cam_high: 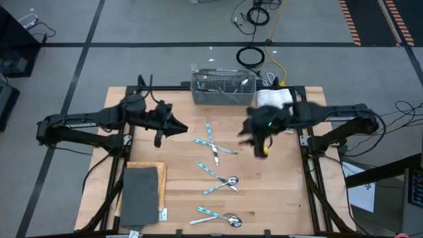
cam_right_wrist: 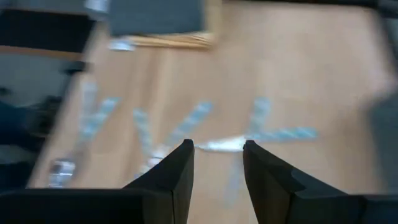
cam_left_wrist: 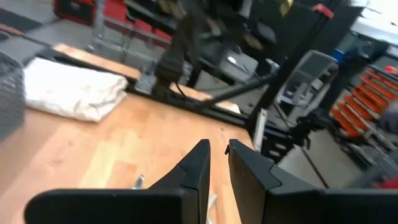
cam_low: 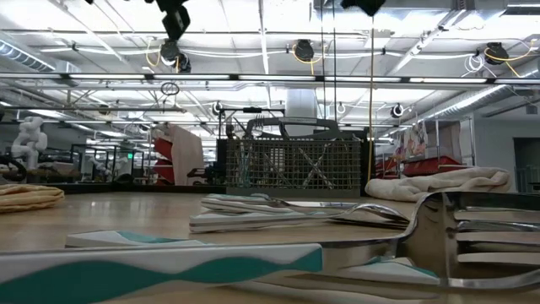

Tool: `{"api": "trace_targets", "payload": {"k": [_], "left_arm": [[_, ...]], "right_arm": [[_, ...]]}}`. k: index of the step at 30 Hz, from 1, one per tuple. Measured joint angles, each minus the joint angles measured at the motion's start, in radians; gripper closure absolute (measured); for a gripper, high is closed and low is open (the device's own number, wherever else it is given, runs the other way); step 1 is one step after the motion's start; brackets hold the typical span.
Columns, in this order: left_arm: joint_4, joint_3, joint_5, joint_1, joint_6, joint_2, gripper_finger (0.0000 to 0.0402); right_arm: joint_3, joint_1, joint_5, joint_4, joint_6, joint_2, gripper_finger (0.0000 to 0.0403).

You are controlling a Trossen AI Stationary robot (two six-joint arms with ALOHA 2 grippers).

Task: Sort silverware
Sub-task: Put the fork into the silverware basket

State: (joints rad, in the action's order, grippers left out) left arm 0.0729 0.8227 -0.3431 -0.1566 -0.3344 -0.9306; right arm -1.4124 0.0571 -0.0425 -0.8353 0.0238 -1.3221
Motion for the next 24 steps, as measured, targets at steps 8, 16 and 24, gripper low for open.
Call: {"api": "trace_targets", "payload": {"k": [8,16,24], "left_arm": [[0.012,0.0,0.059,0.012,-0.077,0.099,0.0338],[0.152,0.0,0.06,0.049,-0.078,0.205,0.0338],[0.226,0.0,0.093,0.054,-0.077,0.253,0.0338]], "right_arm": [[0.022,0.104,-0.03,0.293,0.108,-0.108,0.0275],[0.021,0.267,0.014,0.489,0.207,-0.316,0.0275],[0.008,0.389,0.016,0.515,0.233,-0.489,0.0275]]}}
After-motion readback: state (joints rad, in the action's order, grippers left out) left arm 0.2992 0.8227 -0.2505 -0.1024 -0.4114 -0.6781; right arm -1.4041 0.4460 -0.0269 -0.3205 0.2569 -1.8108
